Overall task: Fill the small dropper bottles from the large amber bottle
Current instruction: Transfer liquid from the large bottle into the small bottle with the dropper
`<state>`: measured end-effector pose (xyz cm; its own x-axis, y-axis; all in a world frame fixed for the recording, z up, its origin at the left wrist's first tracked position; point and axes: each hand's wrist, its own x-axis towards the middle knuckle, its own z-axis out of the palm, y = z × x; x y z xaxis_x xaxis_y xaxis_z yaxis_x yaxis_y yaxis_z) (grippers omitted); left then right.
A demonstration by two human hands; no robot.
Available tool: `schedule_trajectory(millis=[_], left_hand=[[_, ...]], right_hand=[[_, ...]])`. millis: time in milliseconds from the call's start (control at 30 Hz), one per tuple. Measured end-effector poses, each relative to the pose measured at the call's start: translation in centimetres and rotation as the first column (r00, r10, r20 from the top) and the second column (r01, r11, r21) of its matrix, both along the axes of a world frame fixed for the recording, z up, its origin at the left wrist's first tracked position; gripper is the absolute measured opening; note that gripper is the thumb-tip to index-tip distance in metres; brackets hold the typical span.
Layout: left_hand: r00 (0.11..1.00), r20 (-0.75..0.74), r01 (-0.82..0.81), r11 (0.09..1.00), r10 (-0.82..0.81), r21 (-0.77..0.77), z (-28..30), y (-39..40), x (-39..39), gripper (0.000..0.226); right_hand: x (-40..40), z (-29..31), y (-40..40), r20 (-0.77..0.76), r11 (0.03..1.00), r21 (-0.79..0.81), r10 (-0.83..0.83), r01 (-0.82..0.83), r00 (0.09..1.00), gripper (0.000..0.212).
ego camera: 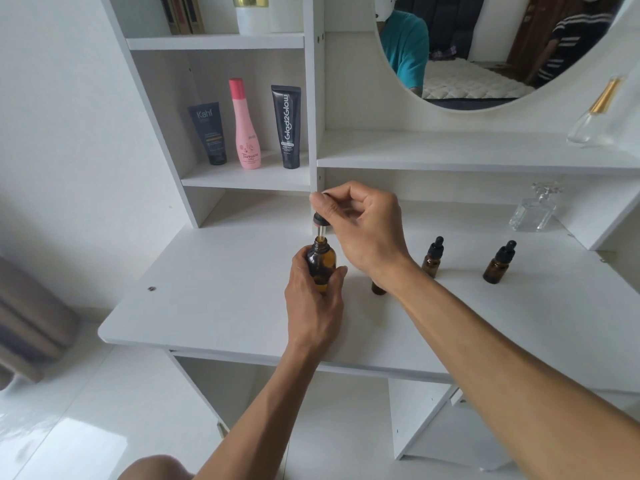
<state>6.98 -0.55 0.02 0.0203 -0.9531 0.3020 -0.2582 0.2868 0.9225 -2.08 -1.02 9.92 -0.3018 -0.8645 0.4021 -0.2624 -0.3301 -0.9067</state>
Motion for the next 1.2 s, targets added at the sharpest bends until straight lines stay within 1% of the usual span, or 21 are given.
schedule_trajectory(millis=[233,467,667,767,900,1200], left_hand=[[1.0,0.008,-0.004,1.0,0.005,-0.009,0.3,0.3,0.0,0.04],[1.0,0.012,-0.008,1.0,0.009,-0.013,0.0,0.1,0.0,0.043],[1.0,0.013,-0.01,1.0,0.01,-0.015,-0.1,0.1,0.0,0.042],[1.0,0.015,-0.014,1.0,0.014,-0.011,-0.2,0.0,0.0,0.041],[1.0,0.023,-0.021,1.0,0.021,-0.01,-0.2,0.0,-0.1,0.041],[0.999,0.035,-0.033,0.999,0.033,-0.004,-0.4,-0.2,-0.1,0.042]], right_hand=[[-0.3,1.5,-0.1,0.051,0.999,-0.03,0.013,-0.011,0.999,0.018],[-0.6,3.5,0.4,0.089,0.995,-0.102,0.015,-0.006,0.996,0.011],[-1.4,5.4,1.0,0.204,0.988,-0.154,0.015,0.016,0.979,0.011],[-2.3,5.9,1.1,0.177,0.988,-0.149,-0.021,0.048,0.984,0.015],[-3.6,5.9,1.3,0.175,0.986,-0.15,-0.052,0.079,0.983,0.013],[-6.4,3.6,1.8,0.125,0.983,-0.101,-0.14,0.153,0.982,0.012]])
